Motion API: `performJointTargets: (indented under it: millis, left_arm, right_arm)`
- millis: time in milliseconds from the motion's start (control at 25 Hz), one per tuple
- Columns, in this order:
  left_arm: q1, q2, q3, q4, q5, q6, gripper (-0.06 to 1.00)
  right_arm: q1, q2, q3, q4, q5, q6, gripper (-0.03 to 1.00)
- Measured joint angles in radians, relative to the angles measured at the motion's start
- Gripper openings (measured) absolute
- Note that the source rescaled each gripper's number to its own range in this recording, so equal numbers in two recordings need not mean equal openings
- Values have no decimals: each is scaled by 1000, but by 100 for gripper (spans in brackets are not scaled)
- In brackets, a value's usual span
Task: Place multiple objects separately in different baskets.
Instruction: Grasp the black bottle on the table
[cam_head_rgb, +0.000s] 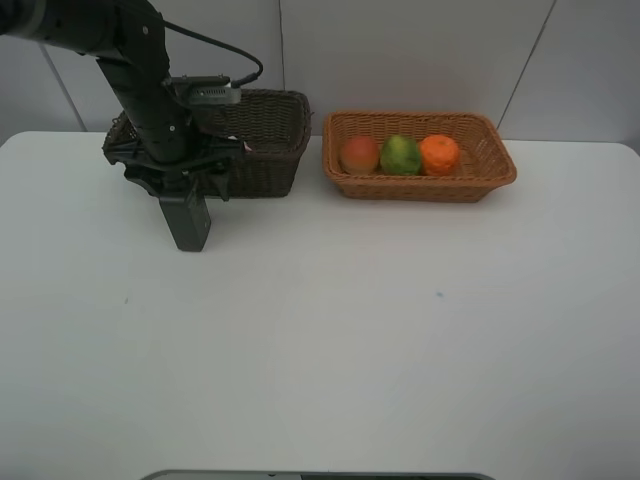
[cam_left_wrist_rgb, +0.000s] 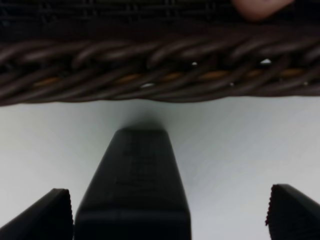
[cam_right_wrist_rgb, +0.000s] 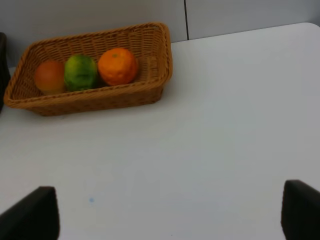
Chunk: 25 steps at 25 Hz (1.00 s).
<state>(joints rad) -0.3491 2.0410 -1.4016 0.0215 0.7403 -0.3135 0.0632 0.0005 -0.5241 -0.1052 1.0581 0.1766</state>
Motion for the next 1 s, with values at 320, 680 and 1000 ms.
performJointTargets:
  millis: [320, 680, 1000]
  left_arm:
    - [0, 17, -4, 18, 18, 14, 98]
    - [0, 17, -4, 33, 24, 18, 50]
    - [2, 17, -4, 30, 22, 18, 50]
  right_arm:
    - [0, 0, 0, 0, 0, 0, 96]
    - [0, 0, 0, 0, 0, 0, 96]
    - [0, 0, 0, 0, 0, 0, 96]
